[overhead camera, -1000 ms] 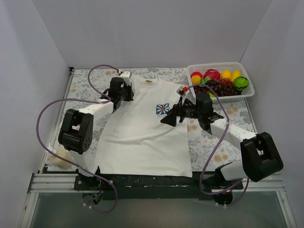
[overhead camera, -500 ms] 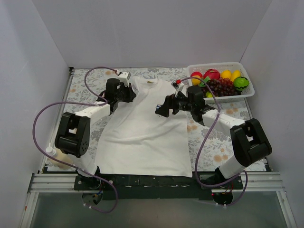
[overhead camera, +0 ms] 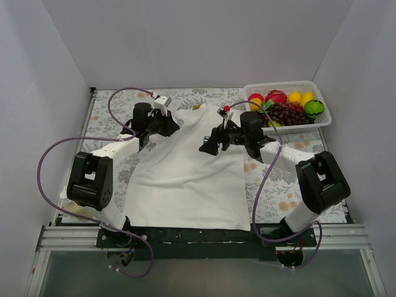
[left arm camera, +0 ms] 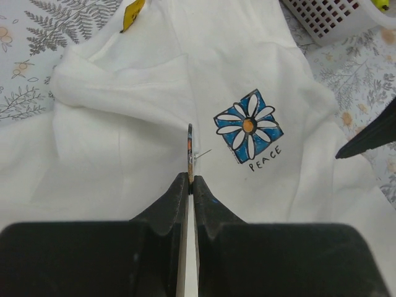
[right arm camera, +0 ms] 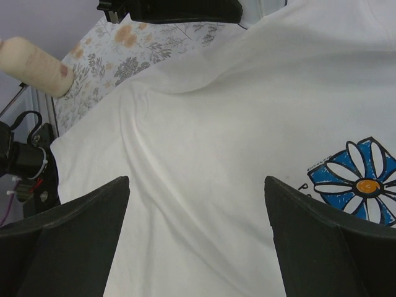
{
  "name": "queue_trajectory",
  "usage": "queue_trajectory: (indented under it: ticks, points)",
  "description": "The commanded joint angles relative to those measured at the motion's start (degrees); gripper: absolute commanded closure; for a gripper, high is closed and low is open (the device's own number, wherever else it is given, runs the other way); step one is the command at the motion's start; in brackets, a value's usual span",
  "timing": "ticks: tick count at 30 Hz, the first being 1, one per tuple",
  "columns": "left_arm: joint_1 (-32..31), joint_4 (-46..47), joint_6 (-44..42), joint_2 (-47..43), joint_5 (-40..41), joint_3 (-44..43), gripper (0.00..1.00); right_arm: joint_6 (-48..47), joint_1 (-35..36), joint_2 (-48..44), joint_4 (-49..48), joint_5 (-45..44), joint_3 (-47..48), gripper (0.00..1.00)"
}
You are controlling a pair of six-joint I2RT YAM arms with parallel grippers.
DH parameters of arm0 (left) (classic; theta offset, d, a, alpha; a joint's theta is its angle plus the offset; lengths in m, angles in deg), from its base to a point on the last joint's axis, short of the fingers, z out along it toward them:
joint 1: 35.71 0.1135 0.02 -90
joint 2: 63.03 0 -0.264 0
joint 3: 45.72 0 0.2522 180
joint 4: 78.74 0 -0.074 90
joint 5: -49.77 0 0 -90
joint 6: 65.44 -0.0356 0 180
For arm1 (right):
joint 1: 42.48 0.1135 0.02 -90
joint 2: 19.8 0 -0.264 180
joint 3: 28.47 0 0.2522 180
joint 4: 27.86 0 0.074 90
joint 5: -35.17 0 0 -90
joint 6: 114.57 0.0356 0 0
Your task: Pin the brooch onto the clothing
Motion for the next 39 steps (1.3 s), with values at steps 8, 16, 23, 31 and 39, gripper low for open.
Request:
queue_trajectory:
  ticks: [8,16,23,31,39]
  points:
    - [1.53,-2.26,-5.5,-8.54,-16.01,2.45,1.0,-8.96,0.03,-0.56,-9.44,7.19,5.0,0.02]
    - [1.44,-1.02,-2.77,-9.95,-28.43,4.21,1.0,-7.56,0.12,0.59,-13.66,10.71,6.5,0.02]
    - [1.53,-1.82,-3.21,-13.11,-32.29,5.17,1.0,-7.02,0.03,0.93,-15.17,11.94,6.06,0.02]
    - [1.44,-5.24,-3.91,-15.22,-37.39,3.68,1.0,-5.09,0.12,1.81,-17.27,14.67,6.06,0.02]
    - [1.53,-9.11,-4.44,-14.69,-40.38,1.57,1.0,-2.46,0.29,2.16,-19.73,15.99,5.97,0.02]
